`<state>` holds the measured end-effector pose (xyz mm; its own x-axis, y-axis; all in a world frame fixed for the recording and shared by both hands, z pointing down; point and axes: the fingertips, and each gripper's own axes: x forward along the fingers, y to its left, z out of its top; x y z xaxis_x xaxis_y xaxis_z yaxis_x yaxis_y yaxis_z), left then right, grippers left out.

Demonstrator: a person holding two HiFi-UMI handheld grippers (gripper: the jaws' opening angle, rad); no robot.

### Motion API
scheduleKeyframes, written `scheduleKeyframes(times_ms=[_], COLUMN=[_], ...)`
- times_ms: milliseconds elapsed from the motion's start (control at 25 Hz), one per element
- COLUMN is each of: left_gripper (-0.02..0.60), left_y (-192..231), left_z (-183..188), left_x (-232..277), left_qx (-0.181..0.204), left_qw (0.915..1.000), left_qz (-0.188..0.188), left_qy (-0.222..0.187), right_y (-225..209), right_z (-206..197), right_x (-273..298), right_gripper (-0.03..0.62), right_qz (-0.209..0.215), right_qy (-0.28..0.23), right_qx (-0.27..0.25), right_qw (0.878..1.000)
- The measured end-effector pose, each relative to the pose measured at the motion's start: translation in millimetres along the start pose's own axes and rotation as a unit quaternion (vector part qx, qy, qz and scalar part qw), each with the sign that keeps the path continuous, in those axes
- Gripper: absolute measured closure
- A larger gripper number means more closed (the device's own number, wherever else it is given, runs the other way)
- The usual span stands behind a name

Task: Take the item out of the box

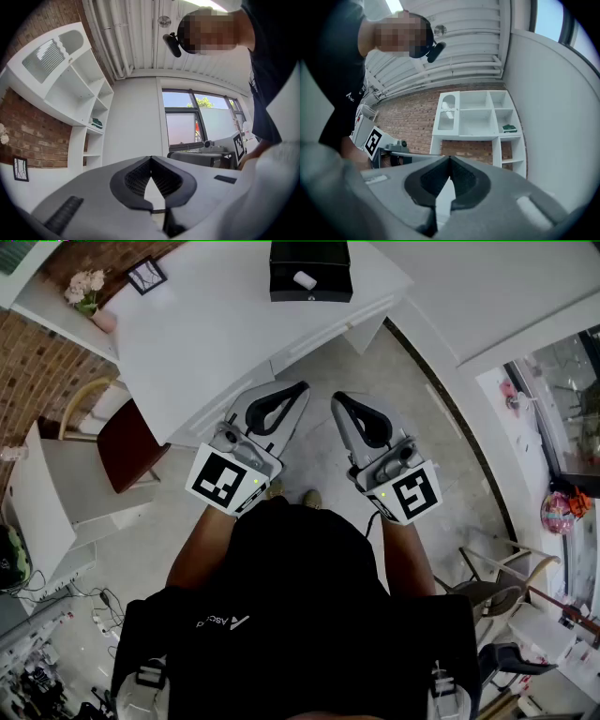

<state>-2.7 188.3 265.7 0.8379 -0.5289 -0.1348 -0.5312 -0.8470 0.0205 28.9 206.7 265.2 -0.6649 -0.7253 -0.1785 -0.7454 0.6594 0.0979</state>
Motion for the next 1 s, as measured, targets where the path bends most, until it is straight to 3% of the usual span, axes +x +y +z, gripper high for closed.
scheduleKeyframes(times_ms=[440, 840, 1000], left_gripper=[0.583, 0.583, 0.583], left_y=[-7, -14, -14], left_z=[2, 1, 3], left_x=[6, 22, 29], left_qx=[0.008, 0.024, 0.034], left_qw=[0.9999, 0.9982, 0.9972], left_qz=[0.015, 0.055, 0.066], left_qy=[0.003, 0.006, 0.007], right_y=[-10, -31, -49], right_z=[6, 10, 15], right_x=[-12, -39, -43], right_gripper=[0.592, 0.592, 0.592], right_qz=[0.001, 0.020, 0.022], right_qy=[-0.020, -0.030, -0.041], right_qx=[0.017, 0.034, 0.015], right_qw=[1.000, 0.999, 0.999])
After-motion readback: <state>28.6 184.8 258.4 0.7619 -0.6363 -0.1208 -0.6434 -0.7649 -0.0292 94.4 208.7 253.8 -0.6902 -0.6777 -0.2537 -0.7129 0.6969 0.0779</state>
